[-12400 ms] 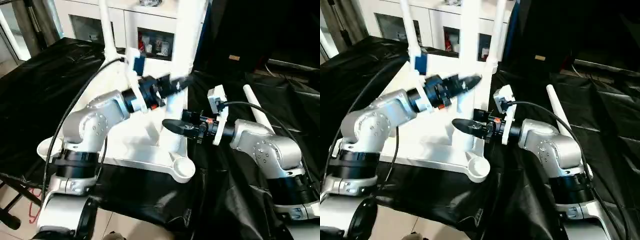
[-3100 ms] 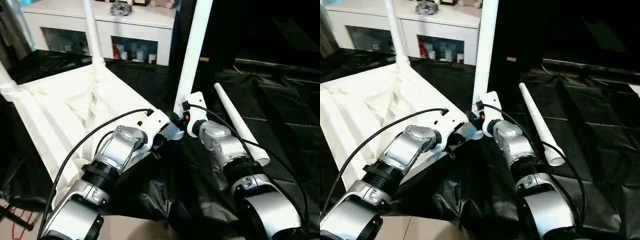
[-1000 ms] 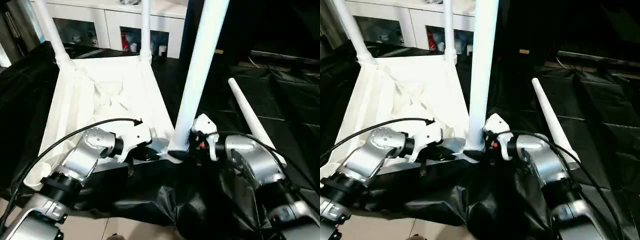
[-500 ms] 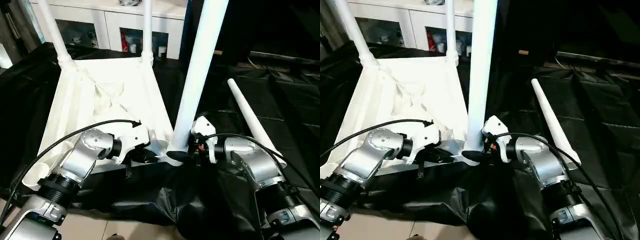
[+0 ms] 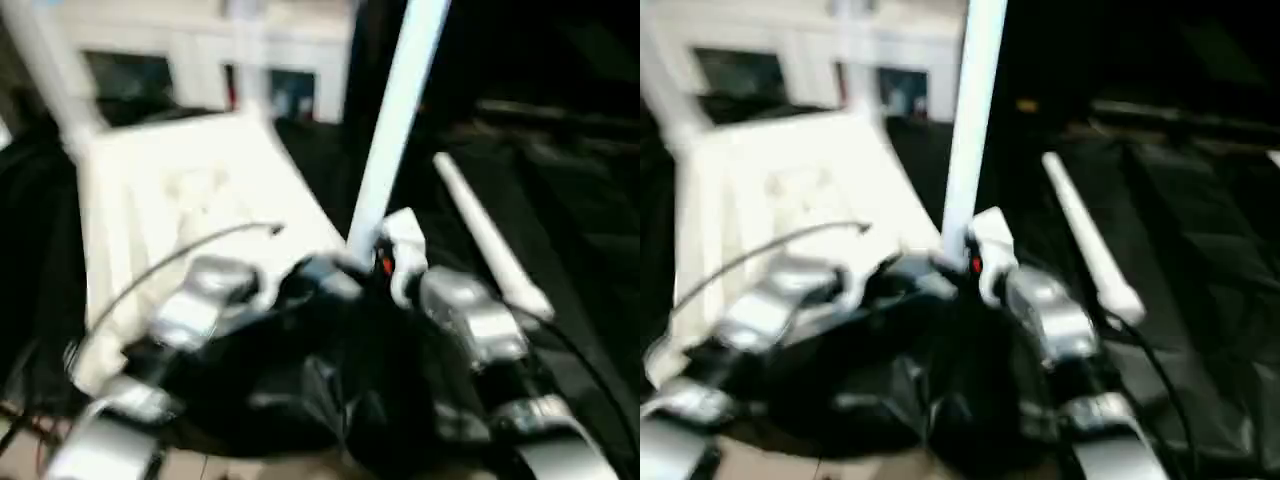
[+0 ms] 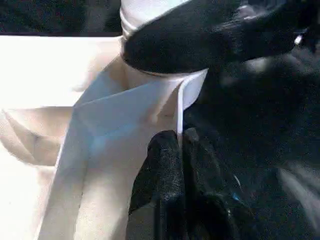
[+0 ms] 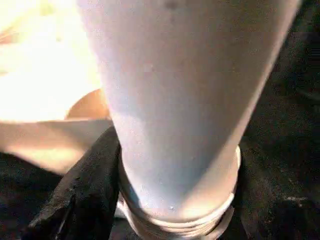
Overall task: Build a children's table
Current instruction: Rotate leg to tighten
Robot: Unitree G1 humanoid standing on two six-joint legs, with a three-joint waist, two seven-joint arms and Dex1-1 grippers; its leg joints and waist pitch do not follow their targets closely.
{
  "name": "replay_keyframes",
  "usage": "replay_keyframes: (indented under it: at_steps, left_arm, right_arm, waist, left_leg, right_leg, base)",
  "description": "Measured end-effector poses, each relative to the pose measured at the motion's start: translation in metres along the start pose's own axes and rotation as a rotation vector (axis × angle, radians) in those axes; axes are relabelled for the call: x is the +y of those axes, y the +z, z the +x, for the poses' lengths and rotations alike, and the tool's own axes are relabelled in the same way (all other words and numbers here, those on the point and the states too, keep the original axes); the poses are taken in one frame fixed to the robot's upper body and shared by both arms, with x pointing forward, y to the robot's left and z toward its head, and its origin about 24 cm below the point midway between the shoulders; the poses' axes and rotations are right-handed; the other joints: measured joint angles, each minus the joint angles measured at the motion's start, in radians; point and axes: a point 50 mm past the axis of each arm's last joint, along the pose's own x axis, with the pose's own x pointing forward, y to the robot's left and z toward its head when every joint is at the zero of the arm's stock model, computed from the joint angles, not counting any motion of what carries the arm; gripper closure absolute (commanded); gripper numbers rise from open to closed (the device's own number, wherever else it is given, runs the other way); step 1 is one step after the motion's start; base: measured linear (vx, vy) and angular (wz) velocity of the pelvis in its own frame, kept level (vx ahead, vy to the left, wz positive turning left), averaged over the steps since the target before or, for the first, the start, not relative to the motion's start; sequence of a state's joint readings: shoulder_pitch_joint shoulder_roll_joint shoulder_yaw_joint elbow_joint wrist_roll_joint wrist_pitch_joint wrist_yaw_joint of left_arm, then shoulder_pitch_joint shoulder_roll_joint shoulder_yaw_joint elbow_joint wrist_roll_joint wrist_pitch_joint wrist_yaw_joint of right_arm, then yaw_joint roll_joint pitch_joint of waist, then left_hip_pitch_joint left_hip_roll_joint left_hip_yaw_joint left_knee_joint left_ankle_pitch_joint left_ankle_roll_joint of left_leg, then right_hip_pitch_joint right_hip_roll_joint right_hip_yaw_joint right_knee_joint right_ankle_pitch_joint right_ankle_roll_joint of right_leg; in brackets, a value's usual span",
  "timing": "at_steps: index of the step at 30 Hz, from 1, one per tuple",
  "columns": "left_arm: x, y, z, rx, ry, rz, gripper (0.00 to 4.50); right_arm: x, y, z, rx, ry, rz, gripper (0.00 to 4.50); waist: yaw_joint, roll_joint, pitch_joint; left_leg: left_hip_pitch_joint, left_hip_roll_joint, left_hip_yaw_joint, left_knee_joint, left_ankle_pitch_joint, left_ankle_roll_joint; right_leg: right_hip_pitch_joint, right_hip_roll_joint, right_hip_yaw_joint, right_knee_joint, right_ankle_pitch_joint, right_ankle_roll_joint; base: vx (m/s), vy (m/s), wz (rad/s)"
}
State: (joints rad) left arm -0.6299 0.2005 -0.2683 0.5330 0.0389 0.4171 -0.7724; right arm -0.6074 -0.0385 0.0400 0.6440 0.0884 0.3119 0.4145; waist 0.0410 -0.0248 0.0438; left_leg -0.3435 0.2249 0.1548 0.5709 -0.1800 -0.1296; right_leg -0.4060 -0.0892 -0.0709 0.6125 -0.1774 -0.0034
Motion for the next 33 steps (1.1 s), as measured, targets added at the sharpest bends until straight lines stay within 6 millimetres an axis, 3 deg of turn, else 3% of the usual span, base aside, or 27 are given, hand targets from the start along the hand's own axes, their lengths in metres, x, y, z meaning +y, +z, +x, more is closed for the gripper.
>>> replay_keyframes:
  at_steps: [3,5,11,17,27,33]
  left_arm:
    - [0.0,0.002,0.003,0.002,0.031,0.004,4.5]
    - [0.0,0.003,0.004,0.003,0.035,0.017,4.5]
    - [-0.001,0.004,0.004,-0.002,0.024,0.051,4.5]
    - [0.002,0.001,-0.006,-0.003,-0.033,0.11,4.5]
    - [-0.005,-0.011,-0.029,-0.011,-0.246,0.195,4.5]
    - [-0.007,-0.018,-0.04,0.004,-0.333,0.216,4.5]
  right_arm:
    - [0.001,0.002,0.005,-0.01,-0.037,-0.01,1.75]
    - [0.001,0.001,0.006,-0.019,-0.039,-0.003,1.2]
    - [0.001,-0.001,0.008,-0.007,-0.037,0.008,0.62]
    - [-0.002,-0.003,-0.001,-0.004,0.088,-0.084,0.62]
    - [-0.017,-0.01,-0.037,0.033,0.386,-0.257,0.62]
    - [-0.016,-0.012,-0.053,0.057,0.546,-0.288,0.62]
  waist:
    - [-0.003,0.0,0.0]
    - [-0.003,0.0,0.0]
    - [-0.001,0.0,0.0]
    - [0.0,0.0,0.0]
    - [0.049,0.0,0.002]
    - [0.049,0.0,0.002]
  left_leg:
    - [0.0,0.0,0.0,-0.001,0.0,0.0]
    - [0.0,0.0,0.0,-0.001,0.0,0.0]
    - [-0.004,0.0,0.0,-0.001,0.0,0.0]
    - [-0.006,0.001,0.0,-0.001,0.0,0.0]
    - [-0.008,0.0,0.002,0.0,0.001,0.003]
    - [-0.008,0.001,0.002,0.0,0.002,0.003]
  right_leg:
    - [0.0,0.001,0.0,0.0,0.0,0.0]
    - [0.0,0.001,0.0,0.0,0.001,-0.001]
    - [-0.002,0.001,0.001,-0.002,0.003,-0.005]
    - [-0.004,0.001,0.001,-0.002,0.002,-0.004]
    - [-0.007,0.0,0.001,-0.003,0.001,-0.004]
    - [-0.007,0.0,0.002,-0.002,0.001,-0.004]
  base:
    - [0.0,0.0,0.0]
    - [0.0,0.0,0.0]
    - [0.0,0.0,0.0]
    - [0.0,0.0,0.0]
    - [0.0,0.0,0.0]
    - [0.0,0.0,0.0]
